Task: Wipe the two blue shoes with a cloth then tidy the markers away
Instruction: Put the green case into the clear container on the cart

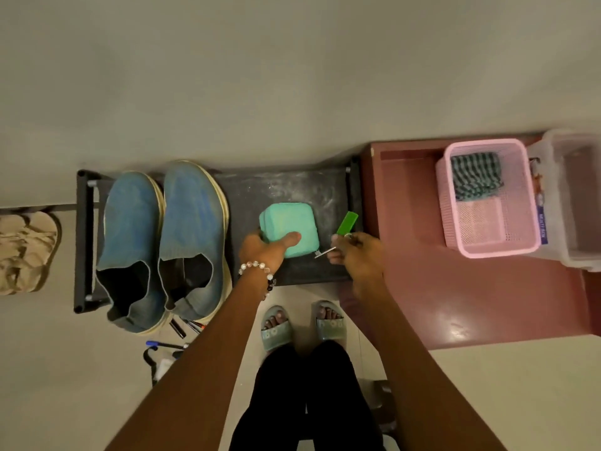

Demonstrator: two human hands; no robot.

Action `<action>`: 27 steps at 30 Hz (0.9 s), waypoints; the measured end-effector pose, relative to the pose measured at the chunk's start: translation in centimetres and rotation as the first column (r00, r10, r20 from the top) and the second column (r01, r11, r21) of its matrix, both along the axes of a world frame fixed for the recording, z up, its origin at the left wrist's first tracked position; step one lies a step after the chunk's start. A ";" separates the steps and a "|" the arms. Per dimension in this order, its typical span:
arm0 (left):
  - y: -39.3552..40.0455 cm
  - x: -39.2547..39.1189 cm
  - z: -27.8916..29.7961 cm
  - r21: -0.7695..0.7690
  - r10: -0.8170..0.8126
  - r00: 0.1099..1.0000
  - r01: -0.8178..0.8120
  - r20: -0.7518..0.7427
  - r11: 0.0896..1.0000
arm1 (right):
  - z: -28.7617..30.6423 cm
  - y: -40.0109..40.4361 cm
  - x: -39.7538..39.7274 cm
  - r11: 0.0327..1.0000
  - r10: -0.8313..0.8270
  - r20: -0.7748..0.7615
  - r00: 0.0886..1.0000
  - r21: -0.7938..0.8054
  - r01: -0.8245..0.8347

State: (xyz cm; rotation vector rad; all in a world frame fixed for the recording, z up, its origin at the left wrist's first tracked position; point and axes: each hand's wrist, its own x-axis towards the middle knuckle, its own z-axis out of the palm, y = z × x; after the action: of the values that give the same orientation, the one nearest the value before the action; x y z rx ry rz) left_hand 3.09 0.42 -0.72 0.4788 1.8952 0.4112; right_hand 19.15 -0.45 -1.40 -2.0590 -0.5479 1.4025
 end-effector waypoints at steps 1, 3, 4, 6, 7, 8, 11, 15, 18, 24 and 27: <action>-0.3 0.0 0.9 -0.019 0.021 1.000 -0.021 0.016 1.000 | 1.6 -0.5 0.7 0.999 -0.024 -0.047 0.999 0.032 0.025; -1.1 0.2 2.9 -0.039 0.076 0.996 -0.073 0.057 0.997 | 4.6 -1.8 2.4 0.994 -0.073 -0.125 0.989 0.070 0.082; -1.4 0.4 4.0 -0.038 0.115 0.990 -0.112 0.078 0.993 | 6.1 -2.3 3.4 0.990 -0.105 -0.170 0.980 0.078 0.120; -2.0 1.5 6.5 -0.030 0.177 0.976 -0.175 0.129 0.984 | 8.6 -3.5 5.8 0.977 -0.169 -0.240 0.956 0.085 0.194; -2.1 2.4 7.8 -0.024 0.190 0.969 -0.189 0.158 0.982 | 9.8 -4.0 7.1 0.971 -0.195 -0.251 0.948 0.088 0.223; -2.0 3.6 9.1 -0.027 0.202 0.962 -0.200 0.186 0.979 | 10.8 -4.4 8.6 0.962 -0.230 -0.260 0.938 0.084 0.259; -0.6 8.3 12.1 -0.060 0.211 0.942 -0.202 0.260 0.978 | 13.7 -5.2 14.1 0.912 -0.373 -0.304 0.877 0.052 0.406; 2.9 17.3 14.9 0.015 0.066 0.947 -0.075 0.315 0.997 | 16.4 -5.0 22.6 0.806 -0.548 -0.289 0.785 0.068 0.588; 5.8 24.9 15.9 0.109 -0.070 0.949 0.038 0.308 0.993 | 16.8 -4.0 29.1 0.769 -0.594 -0.236 0.769 0.111 0.629; 10.3 38.9 14.6 0.221 -0.405 0.899 0.366 0.168 0.904 | 12.2 0.6 38.6 0.896 -0.442 0.001 0.897 0.049 0.441; 11.8 44.1 12.2 0.264 -0.526 0.848 0.494 0.067 0.829 | 9.1 2.9 41.3 0.945 -0.322 0.079 0.944 -0.032 0.325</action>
State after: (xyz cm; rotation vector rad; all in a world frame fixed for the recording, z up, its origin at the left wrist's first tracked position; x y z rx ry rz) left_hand 47.22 12.17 11.53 1.0652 1.5090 0.3007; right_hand 60.43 2.42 7.68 -2.1265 -0.1938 1.1590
